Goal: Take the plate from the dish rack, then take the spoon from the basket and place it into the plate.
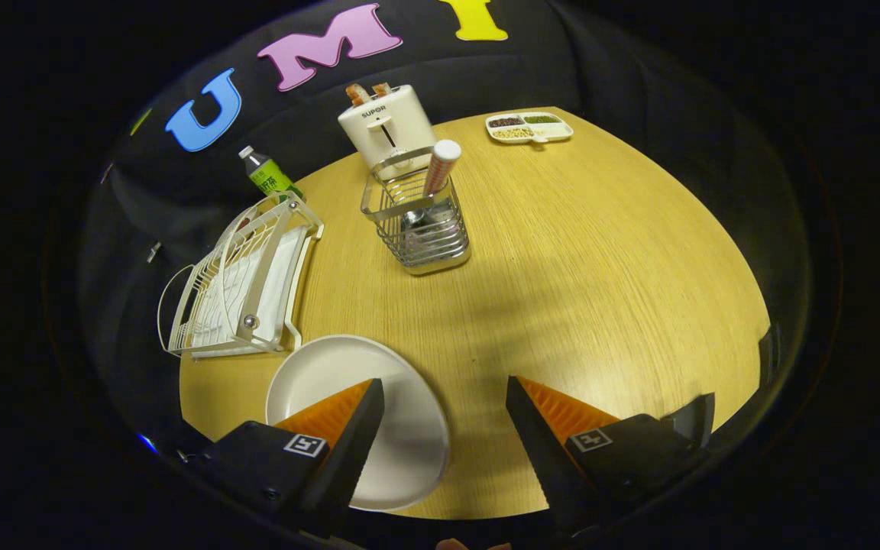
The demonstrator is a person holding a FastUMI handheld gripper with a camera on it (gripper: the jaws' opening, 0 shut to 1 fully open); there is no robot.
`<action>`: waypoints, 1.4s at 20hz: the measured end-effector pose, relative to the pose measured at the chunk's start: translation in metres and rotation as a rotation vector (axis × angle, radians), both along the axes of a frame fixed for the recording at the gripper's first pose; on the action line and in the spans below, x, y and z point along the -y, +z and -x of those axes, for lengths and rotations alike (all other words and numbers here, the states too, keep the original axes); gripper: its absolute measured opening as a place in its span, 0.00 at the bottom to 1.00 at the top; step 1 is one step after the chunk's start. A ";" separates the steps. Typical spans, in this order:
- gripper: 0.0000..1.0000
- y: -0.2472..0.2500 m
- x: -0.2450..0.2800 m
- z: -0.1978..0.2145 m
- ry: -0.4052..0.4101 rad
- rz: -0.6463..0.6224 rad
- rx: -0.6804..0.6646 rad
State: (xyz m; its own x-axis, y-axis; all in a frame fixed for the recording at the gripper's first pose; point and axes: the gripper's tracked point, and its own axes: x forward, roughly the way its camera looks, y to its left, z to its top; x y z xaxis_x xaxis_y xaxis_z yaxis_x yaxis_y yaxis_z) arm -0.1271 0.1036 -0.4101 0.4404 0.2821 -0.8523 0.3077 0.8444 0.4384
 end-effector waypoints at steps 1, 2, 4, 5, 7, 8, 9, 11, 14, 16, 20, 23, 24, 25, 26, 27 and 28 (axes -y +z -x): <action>0.99 0.011 0.002 -0.004 0.009 0.008 0.026; 0.99 0.022 0.006 -0.008 0.020 0.020 0.059; 0.99 0.047 0.017 -0.019 0.053 0.058 0.129; 0.99 0.059 0.024 -0.025 0.073 0.080 0.164; 0.99 0.081 0.040 -0.040 0.104 0.117 0.222; 0.99 0.090 0.047 -0.047 0.118 0.132 0.243; 0.99 0.097 0.056 -0.056 0.126 0.145 0.263; 0.99 0.109 0.071 -0.072 0.127 0.158 0.289; 0.99 0.115 0.087 -0.089 0.149 0.164 0.303; 0.99 0.114 0.092 -0.097 0.195 0.178 0.311; 0.99 0.102 0.090 -0.107 0.287 0.183 0.308; 0.98 0.079 0.077 -0.112 0.362 0.169 0.277; 0.97 0.072 0.072 -0.114 0.387 0.168 0.274; 0.96 0.065 0.071 -0.118 0.407 0.179 0.270; 0.90 0.056 0.069 -0.121 0.425 0.188 0.261; 0.86 0.048 0.068 -0.124 0.433 0.195 0.248; 0.76 0.040 0.068 -0.127 0.438 0.195 0.236</action>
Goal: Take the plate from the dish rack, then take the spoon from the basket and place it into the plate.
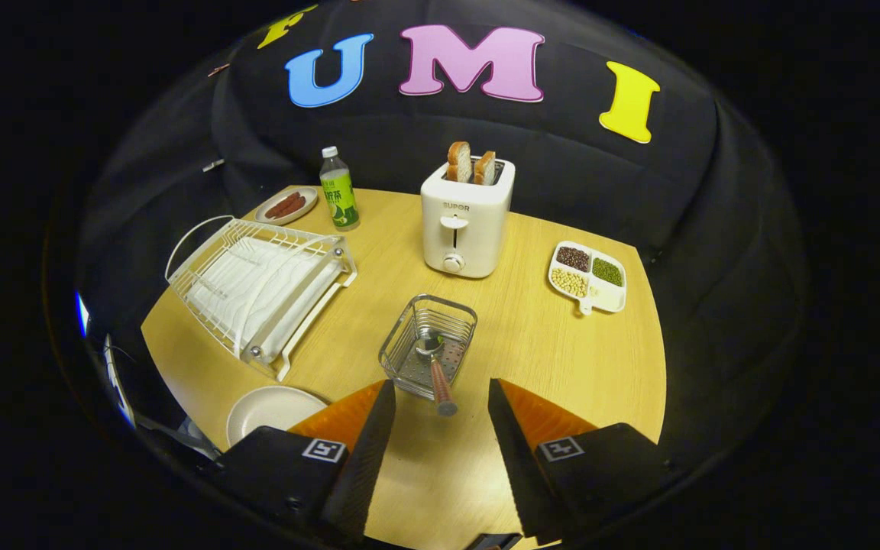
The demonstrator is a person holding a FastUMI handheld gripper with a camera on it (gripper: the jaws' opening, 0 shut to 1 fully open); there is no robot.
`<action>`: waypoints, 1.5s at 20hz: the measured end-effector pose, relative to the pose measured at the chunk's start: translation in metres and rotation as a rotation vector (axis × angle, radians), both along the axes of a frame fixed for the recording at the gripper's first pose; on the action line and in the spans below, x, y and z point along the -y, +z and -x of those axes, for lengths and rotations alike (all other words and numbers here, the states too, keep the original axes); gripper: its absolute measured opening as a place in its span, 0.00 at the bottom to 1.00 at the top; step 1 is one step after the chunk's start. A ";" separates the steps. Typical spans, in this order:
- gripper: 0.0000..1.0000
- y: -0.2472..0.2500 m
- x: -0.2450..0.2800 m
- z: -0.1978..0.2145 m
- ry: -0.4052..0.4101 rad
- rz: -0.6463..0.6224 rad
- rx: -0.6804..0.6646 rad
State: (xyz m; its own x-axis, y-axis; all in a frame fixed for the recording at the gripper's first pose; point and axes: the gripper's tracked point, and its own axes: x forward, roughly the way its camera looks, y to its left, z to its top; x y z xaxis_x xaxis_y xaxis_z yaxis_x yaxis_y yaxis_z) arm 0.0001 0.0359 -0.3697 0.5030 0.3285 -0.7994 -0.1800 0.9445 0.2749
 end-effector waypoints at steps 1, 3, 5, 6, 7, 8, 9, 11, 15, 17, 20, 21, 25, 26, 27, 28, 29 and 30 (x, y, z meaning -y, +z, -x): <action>0.72 -0.005 -0.001 -0.001 0.000 0.000 -0.014; 0.63 -0.017 -0.001 -0.004 -0.012 -0.001 -0.040; 0.48 -0.022 -0.005 -0.004 -0.024 -0.021 -0.064; 0.40 -0.024 -0.008 -0.003 -0.023 -0.033 -0.073; 0.37 -0.024 -0.008 -0.002 -0.021 -0.037 -0.079; 0.36 -0.021 -0.006 -0.003 -0.027 -0.037 -0.085; 0.29 -0.025 -0.008 -0.003 -0.034 -0.047 -0.089; 0.20 -0.024 -0.016 -0.003 -0.038 -0.080 -0.102; 0.12 -0.020 -0.017 -0.003 -0.009 -0.049 -0.060; 0.10 -0.017 -0.016 -0.002 -0.017 -0.040 -0.049; 0.10 -0.011 -0.013 -0.003 -0.040 -0.043 -0.048; 0.10 -0.007 -0.010 -0.002 -0.050 -0.045 -0.043; 0.10 0.008 0.000 0.001 -0.086 -0.057 -0.026; 0.10 0.013 0.004 0.001 -0.094 -0.059 -0.018; 0.10 0.018 0.006 0.001 -0.102 -0.062 -0.009; 0.10 0.025 0.010 0.001 -0.110 -0.063 0.000; 0.10 0.033 0.012 0.002 -0.120 -0.068 0.014; 0.10 0.042 0.015 0.002 -0.130 -0.075 0.029</action>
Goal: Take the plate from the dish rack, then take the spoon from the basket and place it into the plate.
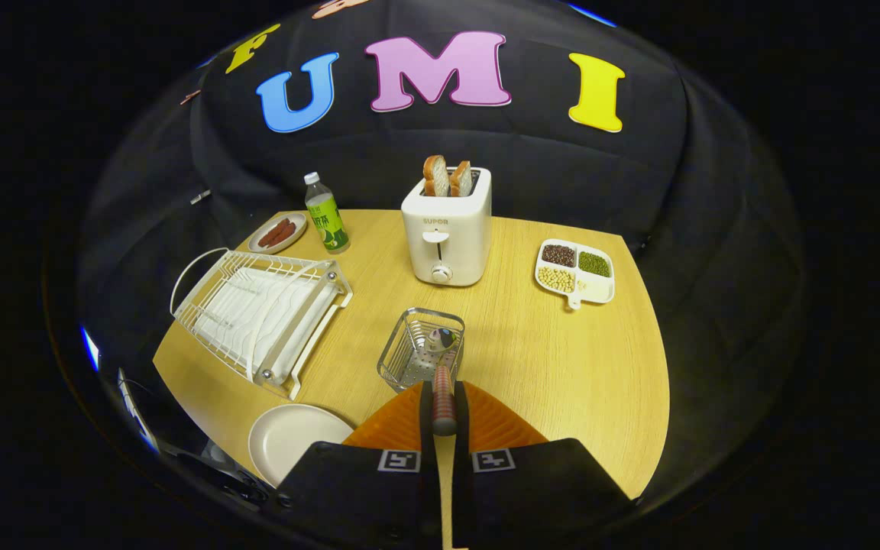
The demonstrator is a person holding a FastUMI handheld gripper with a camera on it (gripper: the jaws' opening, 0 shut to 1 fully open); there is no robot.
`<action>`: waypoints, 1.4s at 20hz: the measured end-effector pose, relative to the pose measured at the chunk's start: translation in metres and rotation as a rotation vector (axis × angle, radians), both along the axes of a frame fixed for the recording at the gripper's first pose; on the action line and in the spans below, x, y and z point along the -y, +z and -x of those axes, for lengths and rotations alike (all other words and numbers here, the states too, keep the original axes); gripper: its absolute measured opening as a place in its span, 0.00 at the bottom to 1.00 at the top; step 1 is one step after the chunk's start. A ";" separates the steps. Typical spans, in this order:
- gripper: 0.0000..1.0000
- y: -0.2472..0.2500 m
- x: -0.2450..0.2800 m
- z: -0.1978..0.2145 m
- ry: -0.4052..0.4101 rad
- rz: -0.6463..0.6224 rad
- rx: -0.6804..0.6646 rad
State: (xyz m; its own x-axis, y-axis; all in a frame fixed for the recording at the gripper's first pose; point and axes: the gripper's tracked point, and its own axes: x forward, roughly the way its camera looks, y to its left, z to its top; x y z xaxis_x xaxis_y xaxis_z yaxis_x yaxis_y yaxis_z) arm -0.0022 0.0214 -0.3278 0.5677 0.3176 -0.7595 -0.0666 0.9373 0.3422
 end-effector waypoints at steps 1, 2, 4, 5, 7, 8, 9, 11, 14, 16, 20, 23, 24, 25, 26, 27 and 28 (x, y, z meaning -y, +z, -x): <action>0.10 0.009 0.001 0.001 -0.010 -0.007 0.014; 0.10 0.019 0.003 0.002 -0.020 -0.013 0.029; 0.10 0.041 0.003 0.005 -0.032 -0.028 0.064; 0.10 0.051 0.001 0.008 -0.036 -0.038 0.079; 0.09 0.072 -0.006 0.016 -0.035 -0.066 0.103; 0.10 0.081 -0.009 0.021 -0.033 -0.079 0.113; 0.10 0.087 -0.014 0.027 -0.027 -0.089 0.115; 0.10 0.095 -0.025 0.042 -0.010 -0.105 0.117; 0.10 0.096 -0.047 0.069 0.018 -0.130 0.094; 0.09 0.090 -0.061 0.089 0.035 -0.151 0.064; 0.10 0.065 -0.093 0.126 0.093 -0.172 -0.002; 0.10 0.040 -0.111 0.145 0.133 -0.165 -0.054; 0.10 0.034 -0.117 0.149 0.139 -0.169 -0.068; 0.09 0.027 -0.121 0.153 0.148 -0.166 -0.078; 0.10 0.018 -0.123 0.156 0.158 -0.154 -0.088; 0.10 0.011 -0.126 0.158 0.167 -0.146 -0.093; 0.10 0.007 -0.129 0.159 0.173 -0.145 -0.092</action>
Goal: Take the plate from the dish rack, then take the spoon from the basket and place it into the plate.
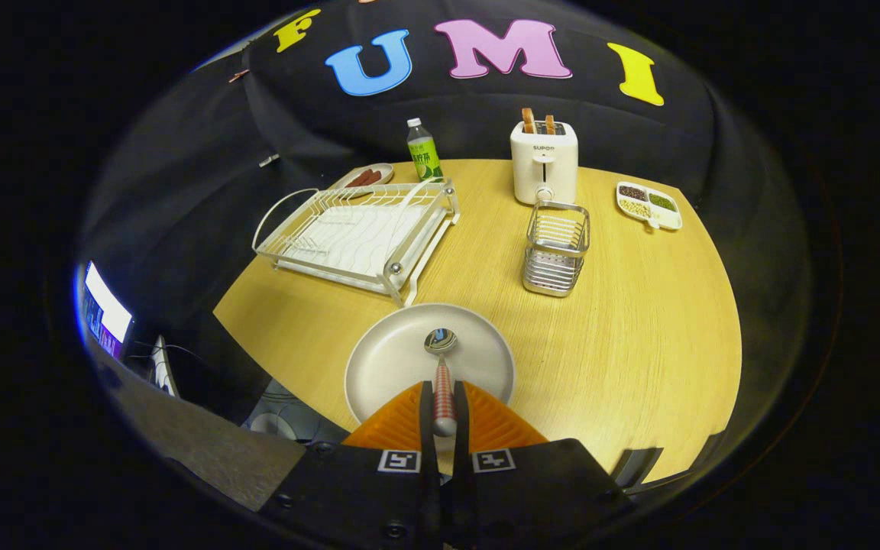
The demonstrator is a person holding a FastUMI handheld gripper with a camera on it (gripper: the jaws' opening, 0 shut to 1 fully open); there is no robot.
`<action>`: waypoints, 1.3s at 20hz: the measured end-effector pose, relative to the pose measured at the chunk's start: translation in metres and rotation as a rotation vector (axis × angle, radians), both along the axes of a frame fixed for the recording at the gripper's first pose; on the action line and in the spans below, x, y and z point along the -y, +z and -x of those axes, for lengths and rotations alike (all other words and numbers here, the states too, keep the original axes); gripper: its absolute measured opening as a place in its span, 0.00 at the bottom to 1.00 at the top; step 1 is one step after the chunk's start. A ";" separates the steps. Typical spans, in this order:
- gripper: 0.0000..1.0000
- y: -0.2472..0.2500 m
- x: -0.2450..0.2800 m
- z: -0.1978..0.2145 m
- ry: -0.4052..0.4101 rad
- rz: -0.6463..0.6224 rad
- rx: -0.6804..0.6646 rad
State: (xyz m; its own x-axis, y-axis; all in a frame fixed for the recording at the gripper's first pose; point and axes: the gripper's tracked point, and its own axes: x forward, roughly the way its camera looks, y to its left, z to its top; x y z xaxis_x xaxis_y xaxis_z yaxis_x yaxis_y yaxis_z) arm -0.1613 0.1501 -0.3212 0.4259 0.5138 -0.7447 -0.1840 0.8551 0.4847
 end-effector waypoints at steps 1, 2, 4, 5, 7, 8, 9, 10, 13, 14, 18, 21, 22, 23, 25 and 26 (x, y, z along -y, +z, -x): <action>0.10 -0.003 -0.003 0.001 0.004 -0.003 0.002; 0.10 -0.008 -0.006 0.001 0.009 -0.004 0.006; 0.10 -0.015 -0.010 0.005 0.024 -0.005 0.004; 0.10 -0.016 -0.014 0.004 0.024 -0.016 0.009; 0.10 -0.020 -0.017 0.006 0.023 -0.029 0.006; 0.09 -0.023 -0.017 0.006 0.023 -0.035 -0.003; 0.10 -0.026 -0.019 0.009 0.023 -0.041 -0.013; 0.10 -0.029 -0.019 0.011 0.025 -0.048 -0.026; 0.11 -0.040 -0.019 0.016 0.034 -0.025 -0.049; 0.12 -0.046 -0.019 0.017 0.042 -0.003 -0.055; 0.18 -0.068 -0.019 0.026 0.069 0.062 -0.085; 0.40 -0.069 -0.018 0.020 0.037 0.073 -0.088; 0.51 -0.067 -0.017 0.017 0.024 0.068 -0.078; 0.58 -0.064 -0.017 0.013 0.013 0.062 -0.068; 0.91 -0.061 -0.014 0.008 -0.001 0.067 -0.047; 1.00 -0.058 -0.010 0.006 -0.008 0.078 -0.033</action>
